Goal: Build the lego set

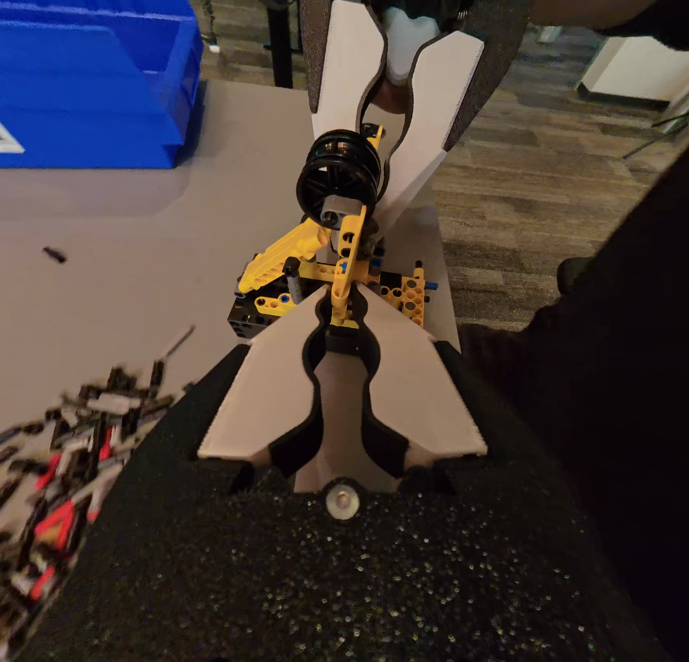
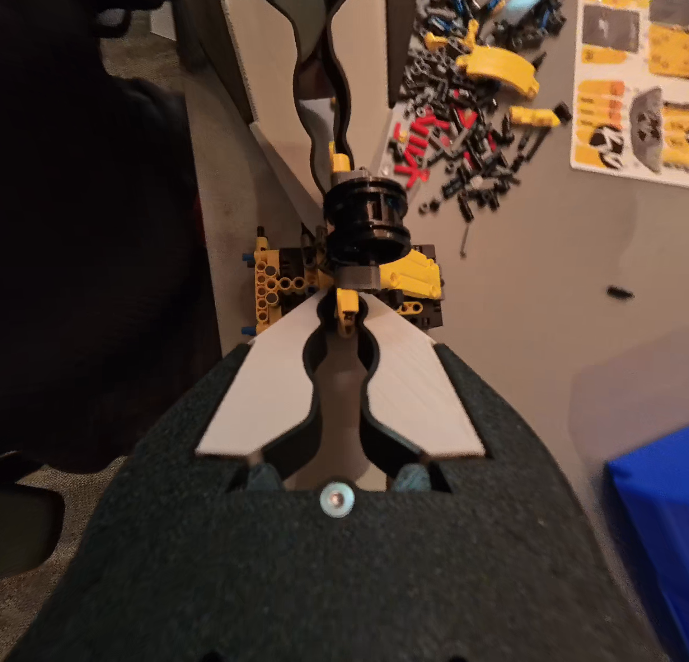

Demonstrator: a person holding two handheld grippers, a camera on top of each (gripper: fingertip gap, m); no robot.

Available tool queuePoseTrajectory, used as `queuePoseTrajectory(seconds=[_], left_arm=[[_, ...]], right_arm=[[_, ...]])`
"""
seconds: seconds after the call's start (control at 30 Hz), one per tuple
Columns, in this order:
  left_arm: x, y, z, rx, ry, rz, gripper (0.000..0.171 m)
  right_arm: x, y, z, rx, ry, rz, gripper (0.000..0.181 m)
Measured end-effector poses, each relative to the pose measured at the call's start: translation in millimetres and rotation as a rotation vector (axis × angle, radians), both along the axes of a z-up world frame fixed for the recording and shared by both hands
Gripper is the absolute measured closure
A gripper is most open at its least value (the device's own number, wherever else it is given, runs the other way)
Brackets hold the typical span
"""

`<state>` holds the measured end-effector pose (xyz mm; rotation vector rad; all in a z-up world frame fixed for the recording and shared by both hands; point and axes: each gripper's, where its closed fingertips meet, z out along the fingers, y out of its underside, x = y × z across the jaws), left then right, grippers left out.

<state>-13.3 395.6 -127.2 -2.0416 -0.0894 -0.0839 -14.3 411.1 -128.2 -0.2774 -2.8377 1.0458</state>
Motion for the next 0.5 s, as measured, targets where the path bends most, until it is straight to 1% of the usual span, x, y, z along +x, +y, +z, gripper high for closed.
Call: queuePoseTrajectory(seconds=[0.1, 0.2, 0.27, 0.4, 0.5], left_arm=[[3.4, -30.3, -0.2, 0.0, -0.045, 0.001, 0.162], [9.1, -56.6, -0.2, -0.011, -0.048, -0.01, 0.162], [13.8, -68.6, -0.3, -0.019, -0.044, -0.026, 0.162], [16.9, -74.8, -0.6, 0.006, -0.065, -0.036, 0.162], [17.4, -74.1, -0.8, 0.018, -0.078, -0.046, 0.162]], right_arm=[[3.3, -30.9, -0.4, -0.04, -0.039, 0.052, 0.175], [8.9, -58.3, 0.1, -0.094, -0.056, 0.057, 0.175], [14.0, -71.6, 0.4, -0.146, -0.064, 0.044, 0.175], [17.6, -80.6, 1.4, -0.269, -0.092, -0.026, 0.175], [17.9, -80.2, 1.6, -0.312, -0.088, -0.075, 0.174]])
